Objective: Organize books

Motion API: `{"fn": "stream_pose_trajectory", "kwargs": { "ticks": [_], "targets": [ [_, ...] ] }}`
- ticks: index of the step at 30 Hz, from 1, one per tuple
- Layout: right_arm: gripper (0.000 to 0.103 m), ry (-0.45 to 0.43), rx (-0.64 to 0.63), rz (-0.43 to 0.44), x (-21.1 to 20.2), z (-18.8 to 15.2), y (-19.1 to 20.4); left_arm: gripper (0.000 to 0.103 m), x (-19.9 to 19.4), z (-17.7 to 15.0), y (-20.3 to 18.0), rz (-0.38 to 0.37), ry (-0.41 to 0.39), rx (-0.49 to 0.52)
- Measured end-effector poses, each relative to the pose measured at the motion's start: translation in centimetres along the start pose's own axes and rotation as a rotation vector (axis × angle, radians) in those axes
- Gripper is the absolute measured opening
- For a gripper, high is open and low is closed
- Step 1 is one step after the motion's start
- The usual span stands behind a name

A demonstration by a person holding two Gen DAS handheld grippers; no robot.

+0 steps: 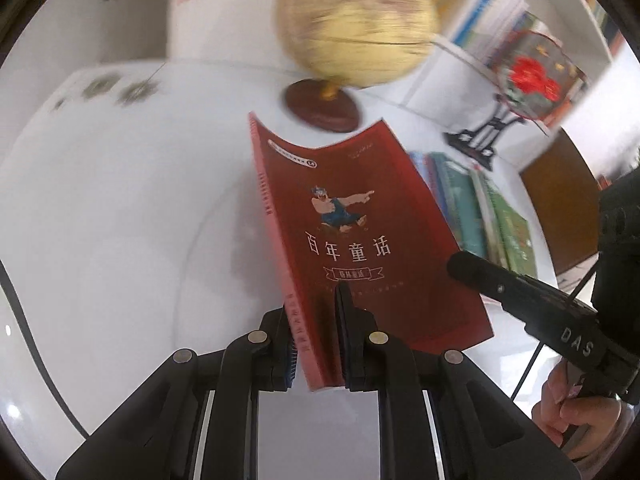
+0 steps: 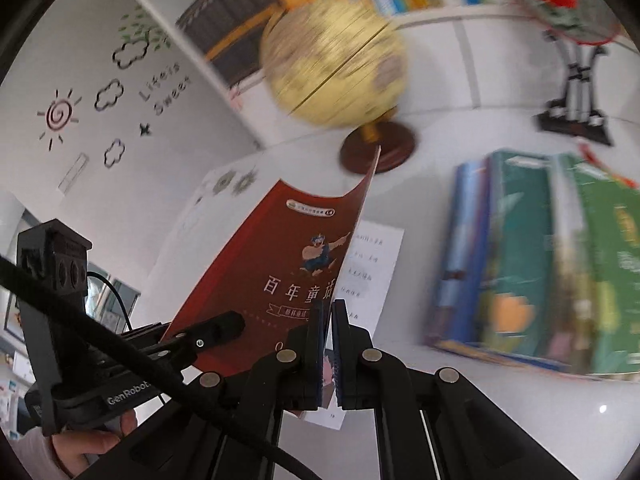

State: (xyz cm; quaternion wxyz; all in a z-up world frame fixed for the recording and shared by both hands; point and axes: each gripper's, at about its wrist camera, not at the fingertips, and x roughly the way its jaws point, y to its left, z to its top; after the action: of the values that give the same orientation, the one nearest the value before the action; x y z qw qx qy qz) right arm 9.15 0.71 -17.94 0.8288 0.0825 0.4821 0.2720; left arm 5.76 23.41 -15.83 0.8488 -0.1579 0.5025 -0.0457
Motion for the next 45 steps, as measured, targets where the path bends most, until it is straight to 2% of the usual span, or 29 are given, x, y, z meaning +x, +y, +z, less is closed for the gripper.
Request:
{"fn": "stream_pose_trajectory", "kwargs": {
  "ticks": [3, 7, 12, 17, 18, 22, 26, 27, 29, 30, 31, 38, 45],
  "targets": [
    [0.004, 0.050, -0.041, -0.001, 3.5, -0.6, 2.9, 0.013, 0.8, -1.1, 3.0, 0.031, 0.015, -0.022],
    [0.005, 0.106, -0.034, -0.002, 6.9, -1.2, 4.5, 0.013, 1.2, -2.3, 6.3, 0.044, 0.021, -0.064],
    [0.005, 0.150, -0.040, -0.018, 9.4, -1.5, 6.0, 0.013, 2.3, -2.6, 8.7, 0.054, 0.057, -0.070],
    [0.005, 0.180, -0.045, -0.032, 10.6, -2.3, 6.8, 0.015, 2.9, -2.7, 10.6, 0.044, 0.077, -0.119],
    [0.005, 0.189, -0.041, -0.044, 10.9, -2.4, 6.7, 0.016, 2.9, -2.8, 10.7, 0.044, 0.079, -0.118],
    [0.005, 0.211, 0.006, -0.060, 11.8, -2.8, 5.5, 0.033, 3.2, -3.1, 11.2, 0.094, 0.106, -0.103],
    [0.008, 0.236, 0.076, -0.056, 11.9, -2.9, 4.2, 0.034, 3.9, -3.4, 12.3, 0.155, 0.190, -0.154],
    [0.009, 0.242, 0.088, -0.059, 11.9, -2.8, 4.0, 0.034, 3.7, -3.5, 12.5, 0.151, 0.184, -0.161],
    [0.020, 0.276, 0.118, -0.061, 12.2, -2.7, 3.3, 0.034, 3.4, -3.4, 12.5, 0.156, 0.181, -0.170],
    [0.037, 0.294, 0.129, -0.061, 12.4, -2.7, 3.1, 0.034, 3.3, -3.4, 12.6, 0.173, 0.181, -0.175],
    [0.049, 0.309, 0.137, -0.064, 12.4, -2.7, 2.9, 0.034, 3.1, -3.3, 12.6, 0.185, 0.181, -0.178],
    [0.054, 0.273, 0.081, -0.103, 10.3, -2.5, 2.3, 0.034, 1.5, -2.3, 11.5, 0.190, 0.135, -0.185],
    [0.054, 0.222, 0.108, -0.112, 6.6, -2.8, -0.5, 0.034, 0.3, -1.0, 6.0, 0.200, 0.072, -0.088]
  ]
}}
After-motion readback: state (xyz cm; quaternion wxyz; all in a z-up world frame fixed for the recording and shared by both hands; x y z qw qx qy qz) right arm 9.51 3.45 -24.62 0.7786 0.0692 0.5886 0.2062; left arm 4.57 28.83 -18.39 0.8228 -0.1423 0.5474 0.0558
